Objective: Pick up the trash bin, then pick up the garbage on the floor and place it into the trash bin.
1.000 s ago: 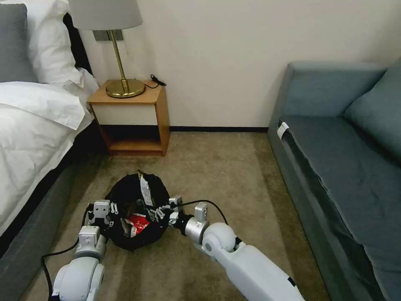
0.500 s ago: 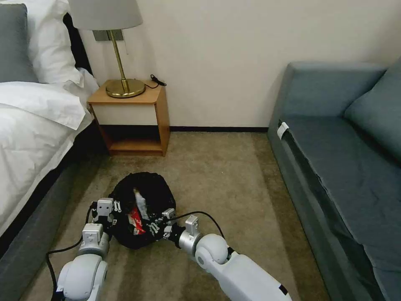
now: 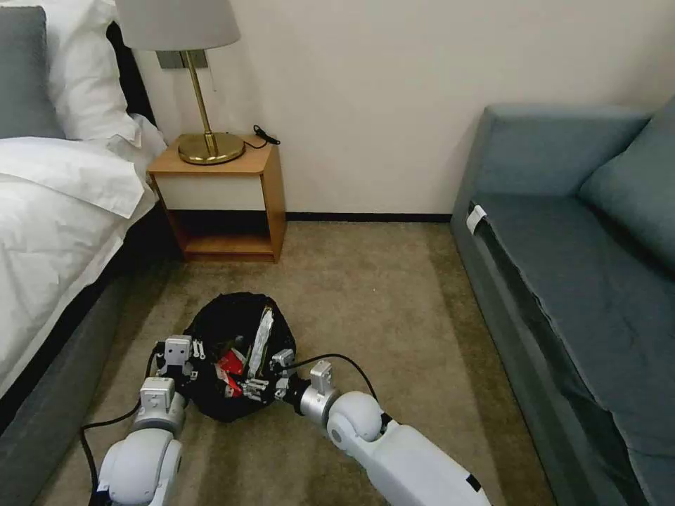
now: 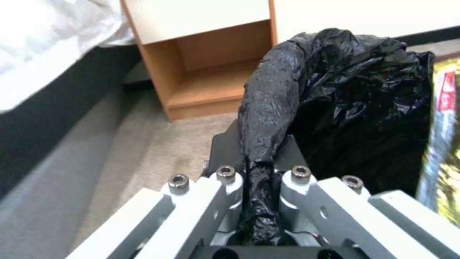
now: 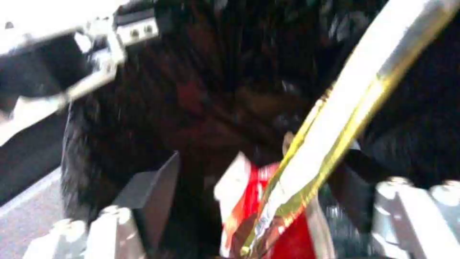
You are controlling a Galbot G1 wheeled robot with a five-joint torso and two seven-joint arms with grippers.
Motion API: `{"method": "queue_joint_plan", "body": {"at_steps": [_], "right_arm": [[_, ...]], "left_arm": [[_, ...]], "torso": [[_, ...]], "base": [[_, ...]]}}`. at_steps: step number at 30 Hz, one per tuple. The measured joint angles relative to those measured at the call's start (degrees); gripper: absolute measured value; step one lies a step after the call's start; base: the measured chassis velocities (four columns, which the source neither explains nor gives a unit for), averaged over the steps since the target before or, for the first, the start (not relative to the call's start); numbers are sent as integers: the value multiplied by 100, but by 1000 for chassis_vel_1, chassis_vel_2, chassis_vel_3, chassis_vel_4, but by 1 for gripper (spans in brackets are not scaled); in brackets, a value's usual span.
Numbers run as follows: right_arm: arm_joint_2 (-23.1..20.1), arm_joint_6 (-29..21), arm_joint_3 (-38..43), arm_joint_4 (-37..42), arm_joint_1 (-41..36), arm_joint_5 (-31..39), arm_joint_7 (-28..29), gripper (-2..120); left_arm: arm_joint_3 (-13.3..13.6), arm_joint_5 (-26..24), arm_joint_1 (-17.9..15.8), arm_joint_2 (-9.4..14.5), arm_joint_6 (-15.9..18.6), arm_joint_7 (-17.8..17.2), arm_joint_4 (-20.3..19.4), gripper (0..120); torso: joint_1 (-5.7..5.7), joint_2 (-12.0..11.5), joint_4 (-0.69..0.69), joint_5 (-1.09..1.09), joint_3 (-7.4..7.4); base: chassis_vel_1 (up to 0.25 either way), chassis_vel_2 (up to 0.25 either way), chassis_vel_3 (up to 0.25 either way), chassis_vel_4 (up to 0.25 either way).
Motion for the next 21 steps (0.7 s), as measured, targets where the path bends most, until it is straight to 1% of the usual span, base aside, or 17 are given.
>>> {"method": "queue_joint_plan", "body": {"at_steps": [4, 5, 7, 9, 10, 12, 13, 14, 16, 17, 20, 21], "right_arm": [[-125, -22, 104, 66, 145, 29, 19, 94], [-125, -22, 104, 66, 145, 29, 19, 94], [-174, -49, 152, 129, 152, 24, 24, 99], [-239, -96, 175, 215, 141, -54, 24, 100], [-239, -96, 175, 215, 141, -54, 24, 100], [-282, -128, 176, 266, 133, -139, 25, 100], [-300, -149, 178, 294, 133, -160, 34, 100], [-300, -149, 178, 294, 133, -160, 34, 100], [-316, -206, 183, 334, 141, -178, 71, 100], [-316, -206, 183, 334, 141, -178, 71, 100], [-350, -308, 180, 384, 163, -227, 115, 100], [-350, -308, 180, 384, 163, -227, 115, 100]], "left_arm": [[110, -162, -12, -51, -26, 42, 18, 0], [110, -162, -12, -51, -26, 42, 18, 0], [133, -222, -32, -58, -37, 42, 57, 0], [174, -384, -63, -83, -58, 34, 117, 0], [174, -384, -63, -83, -58, 34, 117, 0], [225, -682, -105, -121, -80, 20, 170, 0], [263, -925, -137, -146, -89, 0, 196, 0], [263, -925, -137, -146, -89, 0, 196, 0], [294, -1202, -187, -195, -129, -12, 239, 0], [294, -1202, -187, -195, -129, -12, 239, 0], [323, -1522, -248, -202, -177, -18, 299, 0], [323, -1522, -248, -202, -177, -18, 299, 0]], "torso": [[0, 0, -1, 0, 0], [0, 0, -1, 0, 0], [0, 0, -1, 0, 0], [0, 0, 0, 0, 0], [0, 0, 0, 0, 0], [0, 0, 0, 0, 0], [0, 0, -1, 0, 0], [0, 0, -1, 0, 0], [0, 0, -1, 0, 0], [0, 0, -1, 0, 0], [0, 0, 0, 1, 0], [0, 0, 0, 1, 0]], "base": [[0, 0, 0, 0], [0, 0, 0, 0], [0, 0, 0, 0], [0, 0, 0, 0], [0, 0, 0, 0], [0, 0, 0, 0], [0, 0, 0, 0], [0, 0, 0, 0], [0, 0, 0, 0], [0, 0, 0, 0], [0, 0, 0, 0], [0, 0, 0, 0]]}}
